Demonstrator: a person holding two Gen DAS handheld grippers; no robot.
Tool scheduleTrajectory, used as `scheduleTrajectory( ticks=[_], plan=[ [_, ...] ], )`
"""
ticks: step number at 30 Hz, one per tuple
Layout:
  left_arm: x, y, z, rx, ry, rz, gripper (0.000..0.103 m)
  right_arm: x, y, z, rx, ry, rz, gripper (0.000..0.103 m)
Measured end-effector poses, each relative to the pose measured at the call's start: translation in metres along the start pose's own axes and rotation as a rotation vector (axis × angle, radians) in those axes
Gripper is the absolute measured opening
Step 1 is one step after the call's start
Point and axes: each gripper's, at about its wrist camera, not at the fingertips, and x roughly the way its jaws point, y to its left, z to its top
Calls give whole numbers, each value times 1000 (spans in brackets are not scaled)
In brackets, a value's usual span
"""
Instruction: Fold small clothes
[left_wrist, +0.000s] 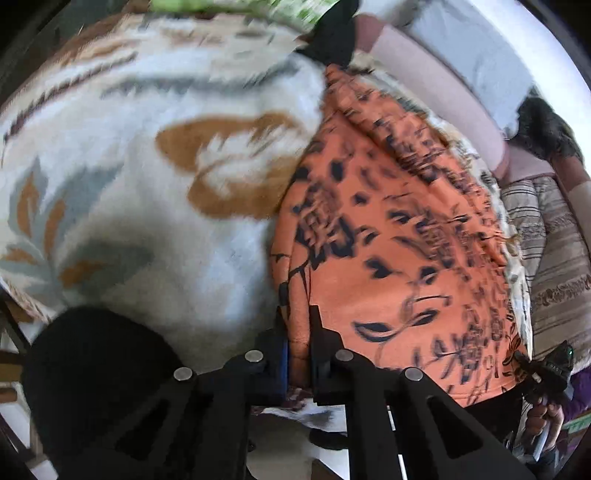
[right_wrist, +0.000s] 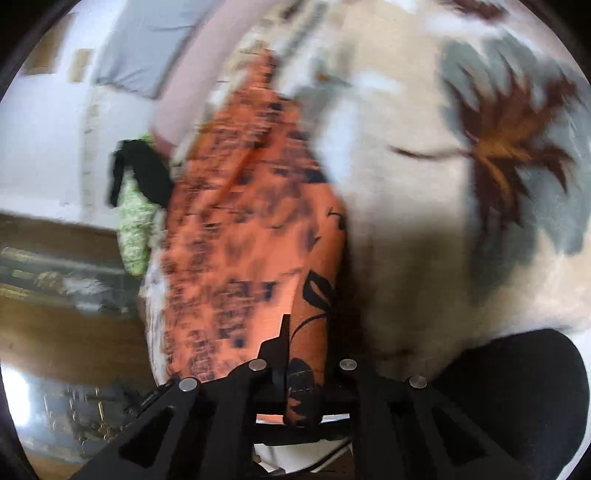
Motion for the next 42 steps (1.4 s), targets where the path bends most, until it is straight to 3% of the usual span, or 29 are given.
scheduleTrajectory(
  ticks=[3,5,7,12,17,21,23,24,25,26,27,28,29,30,33,37,40,41,42],
  plan=[
    [-1,-3,2,28,-15,3,8,-14,17,1,-54,-35,56,9],
    [14,6,0,-16,33,14,8,-7,13,6,-56,-16,13,9],
    [13,5,1,-29,28,4,8,3,-2,7,5,17,-16,9],
    [-11,-18,24,40,-24,-35,8,-2,18,19,-27,15,73,9],
    [-41,-50,100,80,-161,-146,8,-13,73,80,-119,-35,174,8],
    [-37,-83,192,102,-309,-194,10,-9,132,170,-189,-135,230,9],
    [-3,-88,240,57,-339,-154,22,3,147,216,-159,-186,247,11],
    [19,-91,259,55,-328,-119,50,20,152,246,-132,-212,238,11],
    [40,-91,274,60,-314,-83,66,36,153,265,-132,-208,223,21],
    [74,-87,292,53,-274,-15,88,57,149,285,-115,-188,184,57],
    [96,-85,302,54,-227,31,88,76,140,297,-72,-176,99,81],
    [114,-78,307,41,-176,83,86,88,131,301,-34,-185,9,94],
    [124,-66,305,-9,-155,102,86,96,126,300,-22,-188,-25,94],
    [122,-57,298,-28,-172,68,87,98,120,292,-30,-191,-21,94],
    [103,-42,266,13,-208,45,87,89,120,265,-164,-181,-71,94],
    [110,-45,227,115,-107,18,88,92,99,235,-270,-94,-202,94],
    [140,-57,219,161,-25,44,87,111,92,232,-274,-17,-199,89],
    [147,-61,219,165,-12,70,66,117,96,230,-289,-3,-188,75],
    [149,-65,222,173,-11,89,35,126,101,230,-292,36,-180,61]
  ],
)
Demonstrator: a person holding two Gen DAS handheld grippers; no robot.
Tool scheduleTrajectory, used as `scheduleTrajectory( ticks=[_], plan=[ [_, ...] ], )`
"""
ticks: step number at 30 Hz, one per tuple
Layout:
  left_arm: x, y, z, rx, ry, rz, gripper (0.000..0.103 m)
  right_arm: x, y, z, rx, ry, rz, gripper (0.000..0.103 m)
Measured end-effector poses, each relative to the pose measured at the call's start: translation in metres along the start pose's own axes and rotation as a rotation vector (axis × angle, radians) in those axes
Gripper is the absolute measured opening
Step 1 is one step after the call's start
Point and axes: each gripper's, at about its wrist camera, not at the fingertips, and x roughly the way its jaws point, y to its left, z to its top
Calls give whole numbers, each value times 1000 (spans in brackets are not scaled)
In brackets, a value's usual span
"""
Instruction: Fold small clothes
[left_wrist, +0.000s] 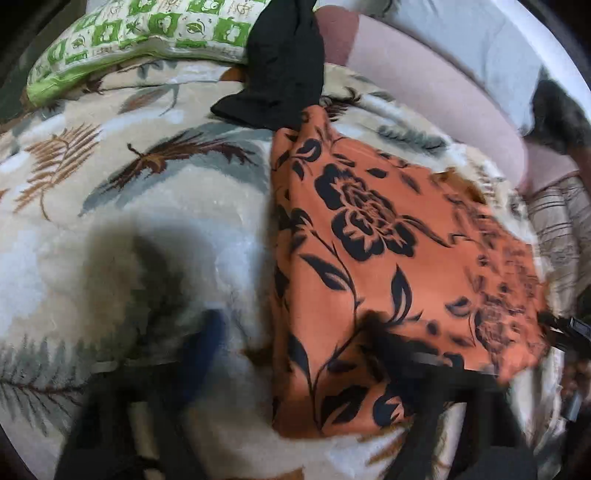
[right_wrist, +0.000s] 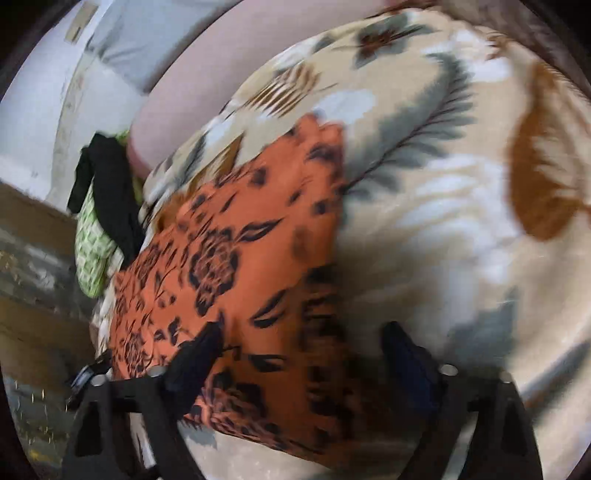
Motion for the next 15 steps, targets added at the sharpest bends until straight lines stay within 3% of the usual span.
scheduleTrajectory(
  ticks=[1,2,4,5,7,11,13,15],
  plan=[
    [0,-4,5,4,15,-7,31,9,5,1,11,49,-19,38],
    [-3,-5,12,-25,27,2,22,12,8,2,5,67,-42,33],
    [-18,-6,20,-52,16,-2,16,12,11,8,22,72,-49,24],
    [-38,-10,20,-42,-20,-5,9,3,16,10,22,55,-46,21],
    [-71,-20,15,-5,-76,-31,9,-24,32,9,-2,8,-19,20],
    [-145,-32,-32,40,-152,-46,9,-76,66,-17,-91,-26,-16,19],
    [-158,-23,-63,19,-137,-54,10,-103,69,-51,-99,-38,-3,19],
    [-145,-10,-105,10,-65,-53,17,-108,52,-91,-66,-2,3,19]
  ],
)
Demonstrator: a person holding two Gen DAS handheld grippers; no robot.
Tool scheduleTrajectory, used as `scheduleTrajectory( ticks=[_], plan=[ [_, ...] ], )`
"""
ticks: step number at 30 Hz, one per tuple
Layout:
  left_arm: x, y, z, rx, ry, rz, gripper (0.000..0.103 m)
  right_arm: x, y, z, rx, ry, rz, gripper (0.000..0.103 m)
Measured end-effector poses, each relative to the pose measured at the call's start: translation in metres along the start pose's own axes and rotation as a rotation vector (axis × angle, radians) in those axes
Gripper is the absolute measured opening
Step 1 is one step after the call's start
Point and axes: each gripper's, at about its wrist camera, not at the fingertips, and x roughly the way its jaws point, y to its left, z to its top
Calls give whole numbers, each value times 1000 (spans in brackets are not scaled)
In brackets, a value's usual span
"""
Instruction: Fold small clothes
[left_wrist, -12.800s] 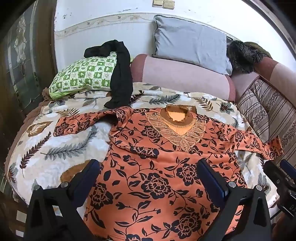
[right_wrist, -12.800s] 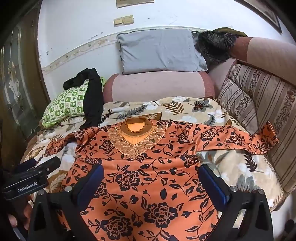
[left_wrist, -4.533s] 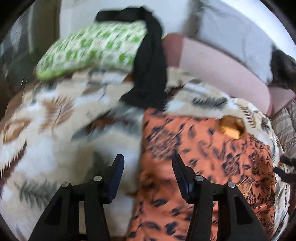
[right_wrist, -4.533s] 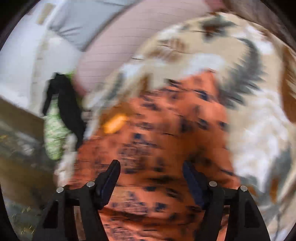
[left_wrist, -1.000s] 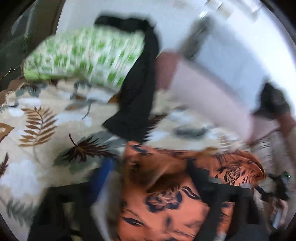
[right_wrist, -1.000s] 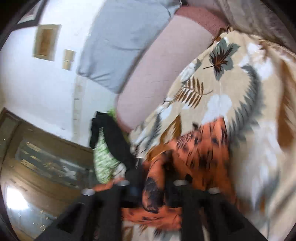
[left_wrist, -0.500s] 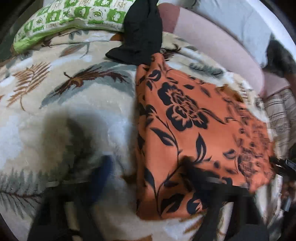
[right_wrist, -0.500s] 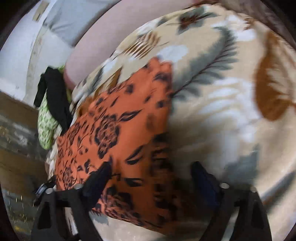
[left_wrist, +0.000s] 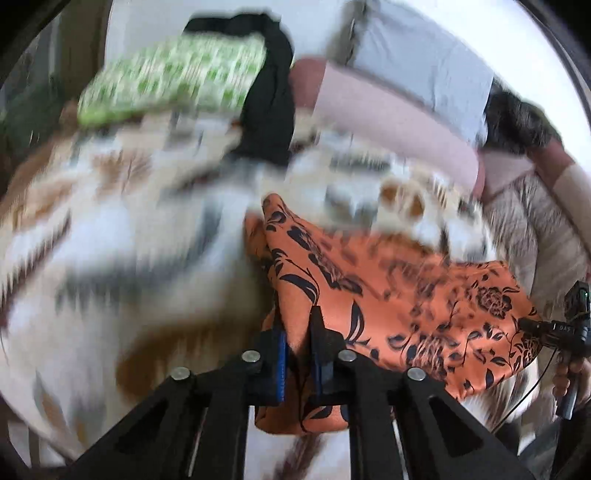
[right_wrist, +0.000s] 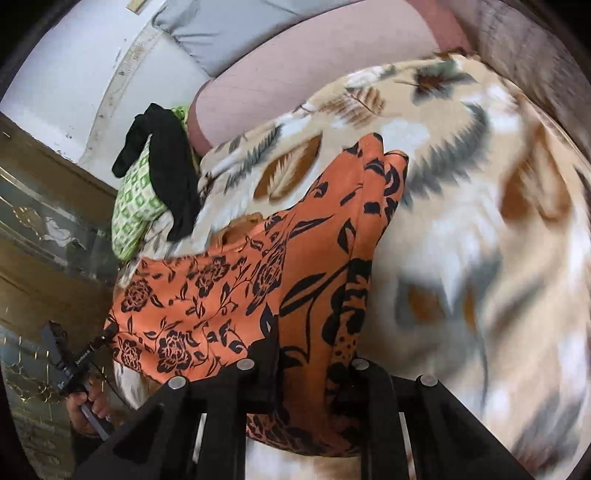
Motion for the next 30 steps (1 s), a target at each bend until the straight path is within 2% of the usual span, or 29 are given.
scheduleTrajectory(
  ticks=[1,2,3,4,5,7,8,9,10,13,16,17,18,19,20,21,22,23,26,28,29,30],
  plan=[
    [12,8,-18,-10,46,10,23,7,-13,-24,19,33,2,25],
    [28,19,-32,-29,104,39,37,17,-24,-37,28,63,-14,34],
    [44,29,-41,-44,161,61,41,34,-45,-58,66,140,-68,47],
    [45,33,-41,-49,150,37,41,39,-56,-65,87,152,-88,69],
    [39,34,-36,-58,128,28,42,29,-60,-71,88,82,-40,68],
    [20,28,-13,-43,33,34,51,12,-58,-67,97,25,-39,69],
    [13,23,-1,-18,-17,33,63,-3,-57,-60,92,-40,-32,69],
    [10,20,8,-1,-47,42,69,-10,-56,-53,92,-73,-32,69],
    [10,15,20,18,-72,45,70,-16,-56,-45,97,-104,-42,70],
    [36,9,45,49,-31,29,70,-8,-55,-15,86,-138,-50,70],
    [73,6,62,79,9,63,69,17,-53,17,53,-147,-150,70],
    [87,6,68,83,14,77,64,27,-50,24,51,-156,-195,70],
    [94,6,72,82,22,78,48,36,-50,30,37,-161,-245,70],
    [101,9,73,80,38,88,38,48,-46,35,-1,-149,-276,66],
    [105,13,75,73,64,96,23,62,-35,40,-21,-123,-288,40],
    [107,13,77,70,65,87,13,71,-34,43,-38,-71,-295,27],
    [103,12,77,81,43,81,11,74,-30,45,-66,-51,-312,24],
    [97,7,76,98,9,85,10,73,-23,45,-110,-43,-332,16],
    [81,9,71,87,-78,92,10,53,-7,47,-189,-105,-386,10],
    [102,22,68,42,-23,116,11,51,-16,50,-194,-150,-449,10],
    [120,33,65,-2,38,127,20,59,-21,51,-183,-147,-447,12],
    [123,39,65,-35,36,116,23,71,-43,53,-120,-107,-404,13]
  ],
)
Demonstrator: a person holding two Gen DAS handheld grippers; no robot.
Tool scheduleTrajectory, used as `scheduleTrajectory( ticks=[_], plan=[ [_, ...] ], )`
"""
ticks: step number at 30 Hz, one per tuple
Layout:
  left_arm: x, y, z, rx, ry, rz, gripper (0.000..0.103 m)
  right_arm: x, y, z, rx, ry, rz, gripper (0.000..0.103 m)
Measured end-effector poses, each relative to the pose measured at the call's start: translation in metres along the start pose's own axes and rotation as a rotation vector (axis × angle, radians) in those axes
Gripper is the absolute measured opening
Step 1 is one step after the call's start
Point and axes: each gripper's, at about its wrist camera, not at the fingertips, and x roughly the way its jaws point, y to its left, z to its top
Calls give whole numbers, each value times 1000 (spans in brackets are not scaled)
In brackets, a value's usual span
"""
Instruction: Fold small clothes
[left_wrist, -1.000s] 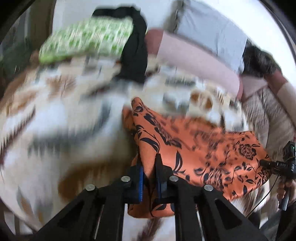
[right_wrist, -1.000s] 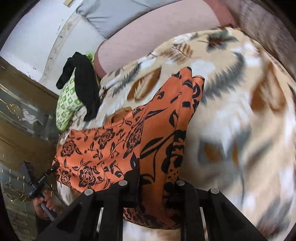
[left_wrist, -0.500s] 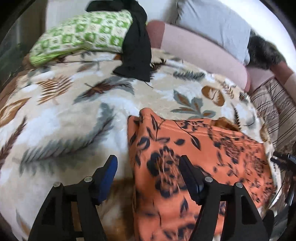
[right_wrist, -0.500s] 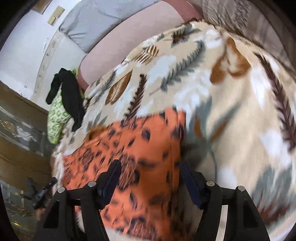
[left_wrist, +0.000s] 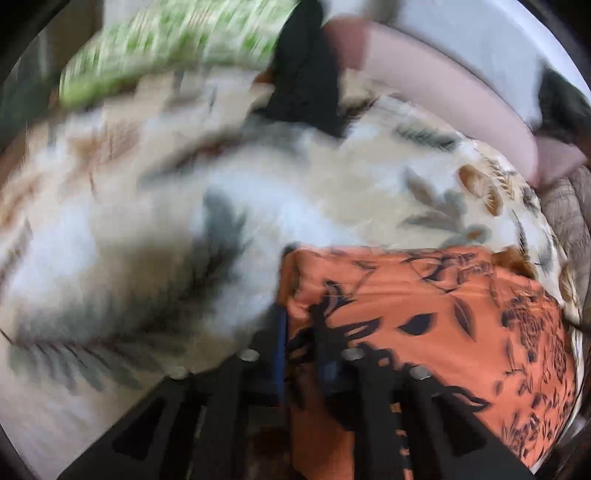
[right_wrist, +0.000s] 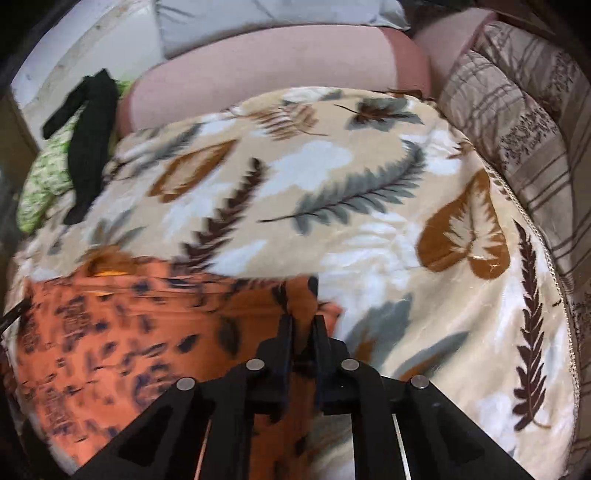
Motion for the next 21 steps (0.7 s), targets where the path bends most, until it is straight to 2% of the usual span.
scheduleTrajectory(
  ticks=[1,2,3,5,8,11,12,13,15,16,17,18,19,20,21],
  plan=[
    [-5,1,2,-14,-2,-4,27,10,-7,0,50,29,27,18],
    [-13,0,5,-19,-2,6,35,11,-18,-3,122,16,66,23],
    [-20,1,6,-14,-25,19,38,7,-25,-3,178,-4,82,30],
    [-36,0,8,23,-75,70,38,-9,-33,-8,226,-46,107,66],
    [-57,-5,9,42,-122,36,38,-39,-35,-14,231,-108,103,66],
    [-73,-27,2,129,-159,-45,38,-61,-17,-20,223,-149,210,66],
    [-75,-35,0,167,-155,-65,38,-62,-9,-19,201,-138,274,66],
    [-72,-42,-3,204,-143,-78,39,-56,0,-20,178,-91,366,68],
    [-47,-50,-6,250,-74,-36,43,-37,10,-26,147,26,504,71],
    [-31,-46,-6,246,-36,8,43,-22,9,-27,133,52,463,71],
    [-4,-32,-3,185,39,86,48,-9,2,-26,155,62,403,71],
    [3,-19,0,115,58,64,57,7,-18,-25,246,73,381,71],
    [1,-7,4,42,48,18,57,15,-39,-24,362,61,435,67],
    [-11,0,6,-21,39,23,57,16,-56,-24,477,40,470,66],
    [-21,2,6,-31,16,46,56,8,-64,-24,536,19,452,67]
  ],
)
